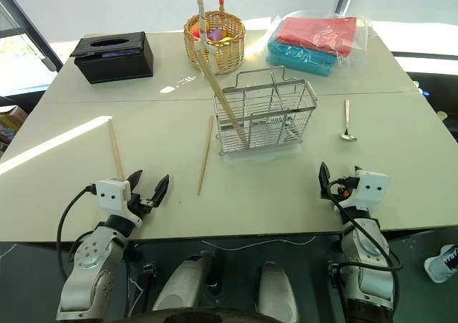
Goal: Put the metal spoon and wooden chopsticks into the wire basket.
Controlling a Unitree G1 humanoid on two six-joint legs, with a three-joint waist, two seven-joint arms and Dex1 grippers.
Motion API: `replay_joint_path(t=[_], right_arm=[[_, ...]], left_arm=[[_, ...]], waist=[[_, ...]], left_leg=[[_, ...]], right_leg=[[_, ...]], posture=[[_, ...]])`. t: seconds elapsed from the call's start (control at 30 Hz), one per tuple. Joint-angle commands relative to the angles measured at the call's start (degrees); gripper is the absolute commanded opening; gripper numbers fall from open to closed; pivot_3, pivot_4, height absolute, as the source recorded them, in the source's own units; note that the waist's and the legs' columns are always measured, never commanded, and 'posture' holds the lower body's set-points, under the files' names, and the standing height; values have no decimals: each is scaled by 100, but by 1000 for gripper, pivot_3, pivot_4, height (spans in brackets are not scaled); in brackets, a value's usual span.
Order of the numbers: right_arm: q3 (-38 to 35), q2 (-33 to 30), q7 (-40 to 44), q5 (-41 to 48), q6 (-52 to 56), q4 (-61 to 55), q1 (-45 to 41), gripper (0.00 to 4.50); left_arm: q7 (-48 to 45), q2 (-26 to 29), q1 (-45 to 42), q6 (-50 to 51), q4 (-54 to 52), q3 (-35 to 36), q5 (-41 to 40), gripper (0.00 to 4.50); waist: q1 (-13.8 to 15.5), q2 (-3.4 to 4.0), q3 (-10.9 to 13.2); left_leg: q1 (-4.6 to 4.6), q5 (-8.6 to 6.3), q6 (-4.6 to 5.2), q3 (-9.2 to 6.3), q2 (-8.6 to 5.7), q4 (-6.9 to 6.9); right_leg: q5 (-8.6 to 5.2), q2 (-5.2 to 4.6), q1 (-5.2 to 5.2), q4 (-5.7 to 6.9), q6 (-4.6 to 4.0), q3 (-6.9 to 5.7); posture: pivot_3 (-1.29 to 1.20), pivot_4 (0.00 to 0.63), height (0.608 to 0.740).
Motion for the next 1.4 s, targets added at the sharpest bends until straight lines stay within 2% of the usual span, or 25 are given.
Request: replay_joint_path(t=[0.03, 0.77, 1.07, 1.2, 1.4], right_arm=[[-94, -44, -20, -23, -127, -58, -17, 4500], [-85, -64, -3, -20, -137, 22, -86, 4500], [-65, -90, 46, -25, -171, 155, -216, 4500], [-78, -138, 86, -23, -183, 259, -328, 4500], [-123, -190, 87, 87, -21, 371, -458, 4500]], left_arm=[[36, 29, -28, -48, -37, 10, 57, 3949], [16, 50, -32, -105, -96, 30, 15, 3949], [-138, 424, -173, 357, -793, 282, -377, 3949], [-497, 893, -428, 1104, -1331, 649, -1300, 3949], [-1451, 2605, -1243, 2679, -1746, 1236, -2896, 3949]], waist=[[0, 0, 0], [0, -3, -3], [-5, -4, -6], [-8, -4, -6], [-13, -3, -7]], left_leg=[[0, 0, 0, 0, 0, 0], [2, 0, 0, 1, 0, 0], [3, 0, 0, 1, 0, 0], [4, 0, 0, 1, 0, 0], [8, 5, -6, 1, 0, 0]], right_leg=[[0, 0, 0, 0, 0, 0], [1, 0, 1, 1, 0, 0], [2, 1, 1, 2, -2, 0], [2, 3, 1, 3, -3, 0], [4, 7, 2, 7, -8, 1]], posture=[[0, 150, 740], [0, 150, 740], [0, 150, 740], [0, 150, 740], [0, 150, 740]])
